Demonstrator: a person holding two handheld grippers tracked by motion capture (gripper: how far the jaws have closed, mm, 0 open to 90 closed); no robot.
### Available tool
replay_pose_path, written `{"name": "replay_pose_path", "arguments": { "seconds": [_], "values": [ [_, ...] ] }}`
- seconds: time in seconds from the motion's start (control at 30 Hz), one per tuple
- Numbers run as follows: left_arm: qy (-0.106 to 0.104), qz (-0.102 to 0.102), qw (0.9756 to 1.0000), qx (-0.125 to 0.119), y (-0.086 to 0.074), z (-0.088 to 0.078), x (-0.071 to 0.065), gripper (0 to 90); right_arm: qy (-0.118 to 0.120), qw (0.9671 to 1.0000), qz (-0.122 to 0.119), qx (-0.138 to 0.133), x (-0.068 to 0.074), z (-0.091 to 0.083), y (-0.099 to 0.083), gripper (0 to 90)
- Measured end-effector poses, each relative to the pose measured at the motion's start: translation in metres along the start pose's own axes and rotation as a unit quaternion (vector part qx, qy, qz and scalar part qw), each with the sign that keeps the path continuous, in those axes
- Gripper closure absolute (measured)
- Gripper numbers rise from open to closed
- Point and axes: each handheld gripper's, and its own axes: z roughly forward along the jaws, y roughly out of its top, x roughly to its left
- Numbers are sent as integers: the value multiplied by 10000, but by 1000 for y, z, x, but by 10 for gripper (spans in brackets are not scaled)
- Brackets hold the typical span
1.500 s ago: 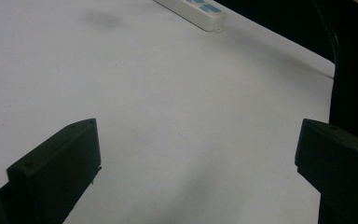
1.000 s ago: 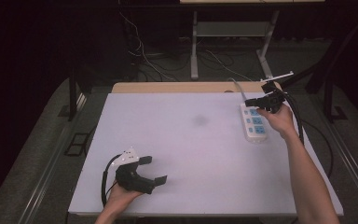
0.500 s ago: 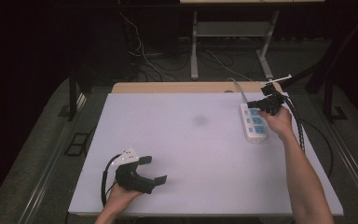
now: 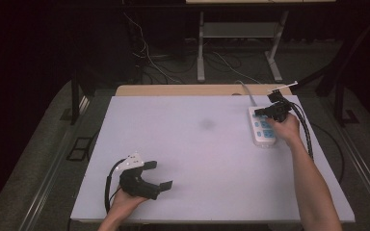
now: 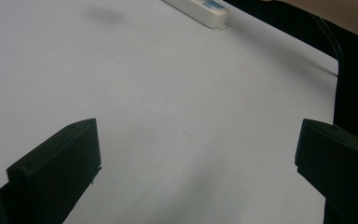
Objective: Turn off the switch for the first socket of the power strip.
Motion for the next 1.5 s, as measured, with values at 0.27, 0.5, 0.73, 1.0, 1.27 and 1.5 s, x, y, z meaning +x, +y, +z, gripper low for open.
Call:
{"name": "replay_pose_path", "arguments": {
  "seconds": [0.27,0.5,0.73,1.0,1.27,1.5],
  "values": [
    [11,13,10000,4,0,0,-1,0,-25,10000,33,42,1,6,-1,896],
    [21,21,10000,26,0,0,-1,0,177,9994,277,-91,-4,7,-3,899],
    [21,42,10000,33,0,-1,-2,0,42,9998,153,-124,0,7,-4,900],
    [11,37,10000,41,0,0,-3,0,-123,9996,50,-242,5,8,-9,900],
    [-2,41,10000,54,0,0,-3,0,-163,9996,125,-212,6,8,-8,900],
    [-20,14,10000,73,0,2,-1,0,-107,9990,301,-309,6,4,-6,900]
  ]
}}
